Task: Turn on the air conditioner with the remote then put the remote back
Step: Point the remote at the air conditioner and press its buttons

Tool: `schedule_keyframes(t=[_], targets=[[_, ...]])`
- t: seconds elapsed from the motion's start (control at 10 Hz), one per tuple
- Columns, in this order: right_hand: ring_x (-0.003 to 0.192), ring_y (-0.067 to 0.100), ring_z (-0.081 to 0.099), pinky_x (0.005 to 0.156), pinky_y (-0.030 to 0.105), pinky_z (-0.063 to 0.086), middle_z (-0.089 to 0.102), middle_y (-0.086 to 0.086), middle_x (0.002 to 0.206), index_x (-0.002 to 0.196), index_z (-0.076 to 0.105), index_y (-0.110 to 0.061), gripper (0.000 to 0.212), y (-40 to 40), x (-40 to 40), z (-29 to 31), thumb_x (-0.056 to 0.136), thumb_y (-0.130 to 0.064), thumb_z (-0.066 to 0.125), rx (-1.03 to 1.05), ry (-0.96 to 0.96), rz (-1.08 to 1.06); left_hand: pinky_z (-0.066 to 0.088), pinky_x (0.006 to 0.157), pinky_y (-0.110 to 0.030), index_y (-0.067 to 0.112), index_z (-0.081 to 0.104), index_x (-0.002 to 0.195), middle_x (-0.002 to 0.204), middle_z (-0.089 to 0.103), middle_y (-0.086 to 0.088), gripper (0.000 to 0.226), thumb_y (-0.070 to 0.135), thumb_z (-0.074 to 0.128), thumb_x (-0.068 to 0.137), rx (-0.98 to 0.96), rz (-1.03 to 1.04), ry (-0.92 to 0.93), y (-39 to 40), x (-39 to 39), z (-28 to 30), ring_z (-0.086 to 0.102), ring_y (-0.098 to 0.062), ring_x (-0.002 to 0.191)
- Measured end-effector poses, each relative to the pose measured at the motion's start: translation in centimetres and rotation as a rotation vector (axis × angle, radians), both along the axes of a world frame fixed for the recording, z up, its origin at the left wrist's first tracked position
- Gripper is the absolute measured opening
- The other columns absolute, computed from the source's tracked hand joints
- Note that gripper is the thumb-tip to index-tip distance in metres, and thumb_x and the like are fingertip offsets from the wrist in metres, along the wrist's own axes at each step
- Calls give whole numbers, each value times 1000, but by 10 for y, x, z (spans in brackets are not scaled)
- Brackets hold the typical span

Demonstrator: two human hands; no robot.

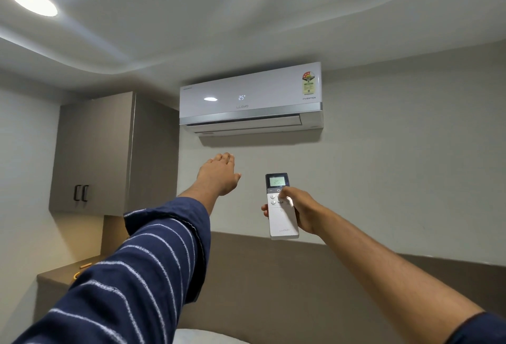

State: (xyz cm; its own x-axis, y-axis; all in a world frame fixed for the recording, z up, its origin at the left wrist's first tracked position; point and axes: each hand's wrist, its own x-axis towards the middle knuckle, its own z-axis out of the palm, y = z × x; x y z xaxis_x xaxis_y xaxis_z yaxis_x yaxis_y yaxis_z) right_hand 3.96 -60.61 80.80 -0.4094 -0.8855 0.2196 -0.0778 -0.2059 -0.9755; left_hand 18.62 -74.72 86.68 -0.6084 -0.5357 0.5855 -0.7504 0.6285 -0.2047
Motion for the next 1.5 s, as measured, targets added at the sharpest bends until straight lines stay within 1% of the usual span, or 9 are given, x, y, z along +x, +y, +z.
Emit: schedule_keyframes(t=[0.1,0.2,0.3,0.5,0.7,0.9,1.2,1.4,1.5], targets=[[69,30,71,63,31,58,74,20,80,102,52,-3,24,1,3,-1,85,-3,36,-31,4,32,15,122,-39,5,6,155,164,7,-11,66,39,25,102,-1,3,-4,1,1,-1,10,-26,152],[64,28,71,58,29,58,74,17,74,95,53,-6,19,3,5,-1,87,-1,36,-43,24,43,14,122,-39,6,6,155,164,7,-10,66,39,25,102,-1,1,-2,3,3,0,10,-25,152],[60,27,70,53,27,57,73,16,70,92,53,-6,18,2,8,1,88,-1,36,-32,48,5,14,122,-38,5,6,155,164,7,-10,66,39,25,102,-6,0,1,5,5,2,10,-25,152],[63,29,69,58,29,57,72,17,70,92,53,-3,19,4,13,4,82,-2,36,-47,-12,-44,15,122,-39,5,7,155,164,8,-11,66,39,25,102,-14,0,2,13,12,5,11,-25,151],[67,30,69,61,31,56,70,21,81,104,50,-1,26,8,18,3,82,-2,37,-56,-43,-59,15,123,-38,5,7,155,164,8,-11,66,39,25,102,-20,-7,7,21,18,8,10,-25,152],[60,28,70,56,29,56,70,21,77,103,52,0,25,15,22,6,82,-2,37,-50,-48,-84,14,123,-38,5,6,155,164,7,-10,66,39,25,102,-26,-10,10,26,23,11,9,-25,152],[70,30,70,62,31,55,71,20,84,97,55,0,23,25,28,17,82,-4,38,-47,-49,-93,13,123,-38,5,5,155,164,7,-10,66,38,26,102,-49,-19,14,34,31,24,9,-25,152],[64,28,72,57,29,56,74,18,73,98,55,0,24,30,30,19,82,-4,38,-47,-40,-59,14,122,-38,5,6,155,164,9,-11,66,38,27,102,-79,-34,29,41,27,33,11,-25,151],[62,28,72,59,29,57,75,17,69,98,55,1,23,30,29,19,83,-4,38,-42,-46,-63,14,122,-38,6,6,156,164,9,-10,67,39,28,102,-86,-39,21,44,23,32,10,-25,151]])
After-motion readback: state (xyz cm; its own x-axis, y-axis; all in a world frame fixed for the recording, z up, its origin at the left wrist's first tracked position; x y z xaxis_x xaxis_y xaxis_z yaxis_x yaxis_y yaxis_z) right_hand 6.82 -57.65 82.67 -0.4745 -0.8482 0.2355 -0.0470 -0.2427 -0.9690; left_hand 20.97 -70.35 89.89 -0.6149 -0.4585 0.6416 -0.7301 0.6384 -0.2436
